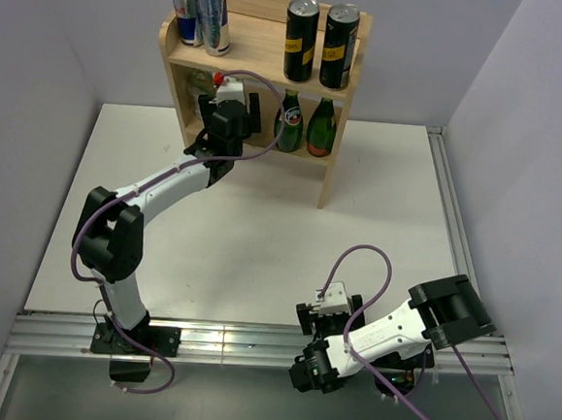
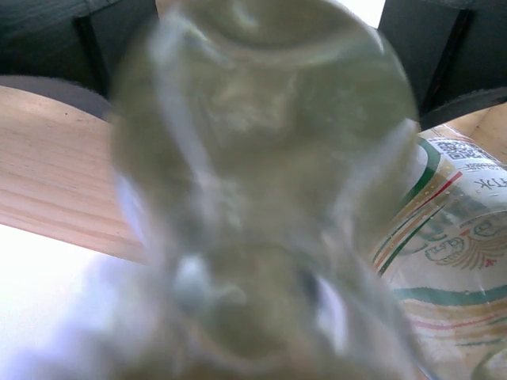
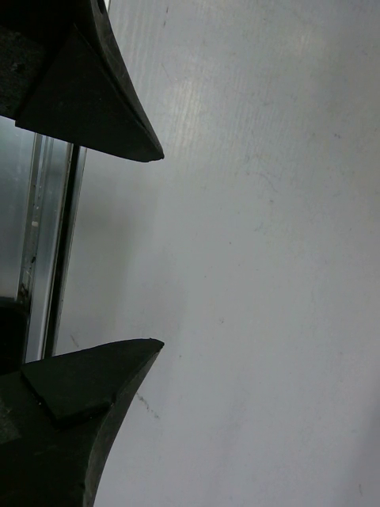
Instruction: Place and organize the beverage onto the shelf
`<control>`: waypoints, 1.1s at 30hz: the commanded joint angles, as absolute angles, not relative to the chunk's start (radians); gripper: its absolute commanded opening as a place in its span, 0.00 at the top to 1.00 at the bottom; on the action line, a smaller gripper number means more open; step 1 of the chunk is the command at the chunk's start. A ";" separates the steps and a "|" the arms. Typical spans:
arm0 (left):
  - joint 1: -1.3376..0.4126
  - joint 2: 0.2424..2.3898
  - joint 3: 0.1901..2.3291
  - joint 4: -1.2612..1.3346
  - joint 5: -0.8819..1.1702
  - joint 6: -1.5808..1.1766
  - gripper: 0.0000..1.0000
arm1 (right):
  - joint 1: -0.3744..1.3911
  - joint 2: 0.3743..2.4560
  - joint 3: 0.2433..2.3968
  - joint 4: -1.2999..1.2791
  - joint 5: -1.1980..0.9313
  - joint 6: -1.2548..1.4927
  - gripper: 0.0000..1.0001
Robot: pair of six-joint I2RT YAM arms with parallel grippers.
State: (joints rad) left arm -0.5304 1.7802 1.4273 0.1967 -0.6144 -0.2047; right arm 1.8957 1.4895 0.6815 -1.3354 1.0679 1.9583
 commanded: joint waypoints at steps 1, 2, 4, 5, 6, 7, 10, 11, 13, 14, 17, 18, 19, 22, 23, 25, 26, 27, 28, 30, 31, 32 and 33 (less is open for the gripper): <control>-0.512 1.749 1.453 0.239 -0.638 -0.218 0.10 | 1.904 1.488 0.681 -1.417 1.089 2.500 0.00; -0.511 1.741 1.448 0.239 -0.647 -0.221 0.12 | 1.904 1.488 0.683 -1.417 1.089 2.499 0.00; -0.512 1.736 1.433 0.236 -0.652 -0.229 0.15 | 1.904 1.489 0.683 -1.417 1.088 2.497 0.00; -0.512 1.730 1.427 0.238 -0.652 -0.230 0.15 | 1.904 1.489 0.684 -1.416 1.086 2.494 0.00; -0.512 1.727 1.413 0.239 -0.647 -0.233 0.15 | 1.904 1.491 0.686 -1.416 1.085 2.496 0.00; -0.512 1.723 1.407 0.239 -0.640 -0.235 0.14 | 1.904 1.491 0.686 -1.414 1.085 2.496 0.00; -0.514 1.709 1.381 0.252 -0.600 -0.232 0.10 | 1.904 1.496 0.687 -1.410 1.085 2.490 0.00; -0.514 1.701 1.378 0.253 -0.589 -0.230 0.02 | 1.902 1.496 0.689 -1.410 1.081 2.488 0.00; -0.515 1.697 1.373 0.244 -0.566 -0.230 0.01 | 1.904 1.500 0.692 -1.414 1.080 2.490 0.00; -0.514 1.692 1.373 0.242 -0.558 -0.227 0.01 | 1.904 1.502 0.695 -1.416 1.078 2.490 0.00; -0.517 1.683 1.371 0.233 -0.549 -0.224 0.01 | 1.905 1.502 0.696 -1.420 1.077 2.491 0.00; -0.517 1.680 1.367 0.235 -0.548 -0.219 0.01 | 1.907 1.502 0.698 -1.422 1.078 2.494 0.00; -0.520 1.675 1.365 0.232 -0.535 -0.221 0.01 | 1.907 1.502 0.696 -1.425 1.077 2.496 0.00; -0.520 1.655 1.355 0.219 -0.519 -0.227 0.01 | 1.911 1.511 0.701 -1.431 1.072 2.502 0.00; -0.520 1.645 1.351 0.210 -0.514 -0.230 0.01 | 1.913 1.512 0.703 -1.433 1.074 2.503 0.00; -0.522 1.632 1.342 0.198 -0.502 -0.239 0.01 | 1.914 1.514 0.704 -1.436 1.072 2.508 0.00; -0.522 1.617 1.335 0.198 -0.496 -0.242 0.01 | 1.914 1.514 0.706 -1.436 1.074 2.508 0.00; -0.522 1.608 1.319 0.198 -0.471 -0.242 0.01 | 1.914 1.516 0.706 -1.434 1.075 2.507 0.00; -0.523 1.592 1.312 0.199 -0.466 -0.241 0.01 | 1.914 1.517 0.707 -1.433 1.075 2.507 0.00; -0.525 1.579 1.290 0.199 -0.456 -0.239 0.01 | 1.916 1.523 0.710 -1.431 1.074 2.502 0.00; -0.525 1.571 1.286 0.198 -0.453 -0.241 0.01 | 1.917 1.526 0.712 -1.430 1.075 2.502 0.00; -0.528 1.560 1.281 0.190 -0.448 -0.241 0.01 | 1.916 1.529 0.716 -1.431 1.074 2.502 0.00; -0.528 1.556 1.272 0.193 -0.433 -0.238 0.01 | 1.919 1.537 0.719 -1.433 1.074 2.502 0.00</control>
